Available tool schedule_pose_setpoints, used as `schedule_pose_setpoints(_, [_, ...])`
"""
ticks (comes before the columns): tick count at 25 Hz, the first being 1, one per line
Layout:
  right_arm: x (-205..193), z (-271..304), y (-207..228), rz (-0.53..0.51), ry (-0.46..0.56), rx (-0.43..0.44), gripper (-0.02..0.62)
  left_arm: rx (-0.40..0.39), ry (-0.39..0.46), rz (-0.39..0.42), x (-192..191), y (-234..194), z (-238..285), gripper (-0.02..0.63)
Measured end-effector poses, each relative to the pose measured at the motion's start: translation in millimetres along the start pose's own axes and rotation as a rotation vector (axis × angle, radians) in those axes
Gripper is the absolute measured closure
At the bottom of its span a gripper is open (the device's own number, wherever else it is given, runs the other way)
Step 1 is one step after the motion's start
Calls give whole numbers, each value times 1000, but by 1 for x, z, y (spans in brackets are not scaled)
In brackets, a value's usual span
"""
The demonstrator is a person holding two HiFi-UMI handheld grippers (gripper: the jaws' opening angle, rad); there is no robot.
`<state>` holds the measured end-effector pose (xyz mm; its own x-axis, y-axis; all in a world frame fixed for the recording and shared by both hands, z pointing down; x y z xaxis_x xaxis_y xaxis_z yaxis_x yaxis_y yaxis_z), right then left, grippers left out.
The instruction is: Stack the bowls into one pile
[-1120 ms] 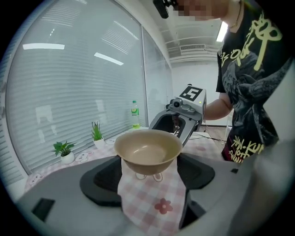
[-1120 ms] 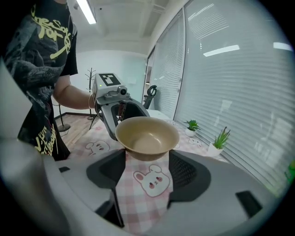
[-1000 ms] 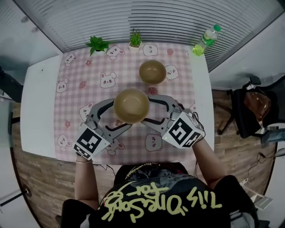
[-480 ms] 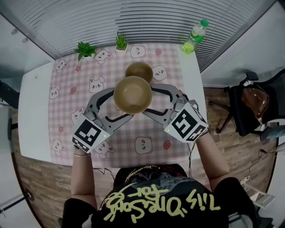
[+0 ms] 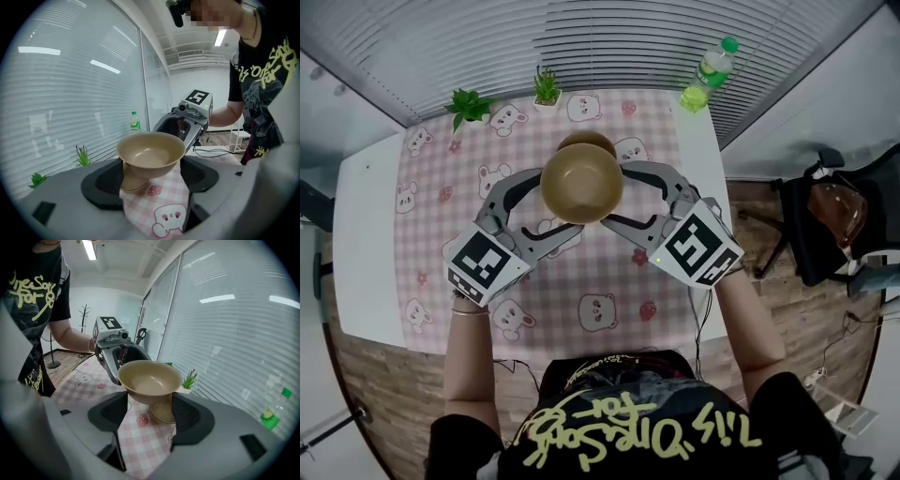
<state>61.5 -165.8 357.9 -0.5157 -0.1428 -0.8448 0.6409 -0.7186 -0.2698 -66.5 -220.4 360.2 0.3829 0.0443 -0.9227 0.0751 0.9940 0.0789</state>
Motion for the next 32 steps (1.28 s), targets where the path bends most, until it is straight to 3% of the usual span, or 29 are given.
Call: schedule_pose_setpoints(32, [-48,47,46,110,-41,-6,298,-23,-17,-76,-35,-54,57,212])
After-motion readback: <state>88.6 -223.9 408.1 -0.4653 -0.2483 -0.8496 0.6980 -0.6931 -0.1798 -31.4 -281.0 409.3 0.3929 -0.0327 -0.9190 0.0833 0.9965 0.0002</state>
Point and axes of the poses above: the fingertips, and each gripper's own axes: z forward along the fingers, y to its right, x out of its top, the point moved 6 cm from there along -z, backward along the fingers, and after that the axes turned 1 degree about -z, right-handed, at the moved point
